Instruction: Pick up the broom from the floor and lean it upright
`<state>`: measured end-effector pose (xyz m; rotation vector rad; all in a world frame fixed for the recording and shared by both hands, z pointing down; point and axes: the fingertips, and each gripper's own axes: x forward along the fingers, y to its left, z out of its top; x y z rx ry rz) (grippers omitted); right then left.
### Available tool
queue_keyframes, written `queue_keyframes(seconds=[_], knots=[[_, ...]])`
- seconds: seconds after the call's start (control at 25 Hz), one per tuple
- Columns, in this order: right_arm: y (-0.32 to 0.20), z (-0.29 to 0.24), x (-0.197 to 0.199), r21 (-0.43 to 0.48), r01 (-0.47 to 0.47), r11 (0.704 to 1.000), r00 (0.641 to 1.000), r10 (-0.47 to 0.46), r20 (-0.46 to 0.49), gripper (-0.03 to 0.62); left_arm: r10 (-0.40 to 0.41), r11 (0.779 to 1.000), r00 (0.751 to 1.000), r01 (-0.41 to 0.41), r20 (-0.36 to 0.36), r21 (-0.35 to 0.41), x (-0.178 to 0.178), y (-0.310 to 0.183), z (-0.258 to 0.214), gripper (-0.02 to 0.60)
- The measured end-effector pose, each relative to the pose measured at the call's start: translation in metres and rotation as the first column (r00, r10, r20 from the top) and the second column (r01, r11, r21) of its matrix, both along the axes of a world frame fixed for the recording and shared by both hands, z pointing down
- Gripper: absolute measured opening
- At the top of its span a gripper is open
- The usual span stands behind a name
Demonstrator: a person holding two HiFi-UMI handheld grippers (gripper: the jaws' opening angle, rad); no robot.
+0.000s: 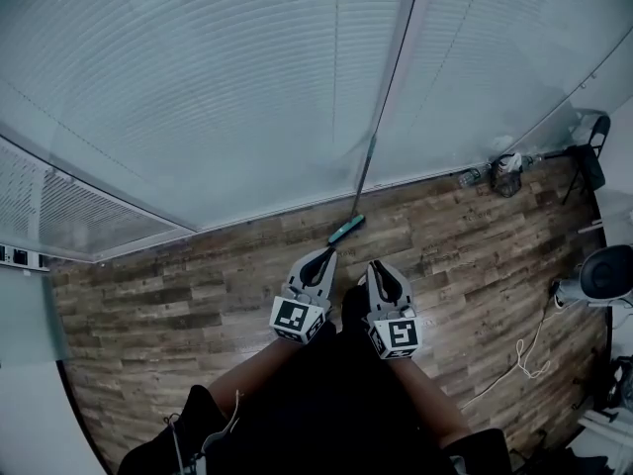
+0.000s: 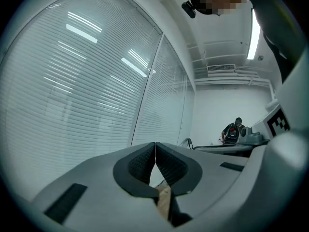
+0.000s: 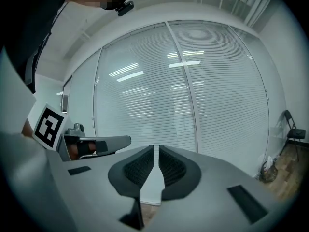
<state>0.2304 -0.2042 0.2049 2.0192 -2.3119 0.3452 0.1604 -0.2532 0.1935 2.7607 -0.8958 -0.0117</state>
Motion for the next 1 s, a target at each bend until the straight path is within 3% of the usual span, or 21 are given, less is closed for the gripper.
queue_keyframes(seconds=[0.2,0.64,1.0], knots=[[-0.002,-0.019,-0.003,0.017,-0.027,1.000,0.999,0.026,0.024,0.031,0.026,0.999,1.000,-0.026,0.013,0.047,-0.001,0.013,-0.012,0.020],[0.005,-0.075,0.001,0.193,0.017,0.981,0.999,-0.022,0.025,0.023,-0.017,0.996,1.000,0.016,0.016,0.091,0.005,0.029,-0.026,0.020],[0.008,-0.094,0.036,0.184,0.084,0.979,0.996,-0.081,-0.024,0.023,-0.064,0.992,0.998,0.065,-0.019,0.105,0.049,0.039,-0.057,0.020]])
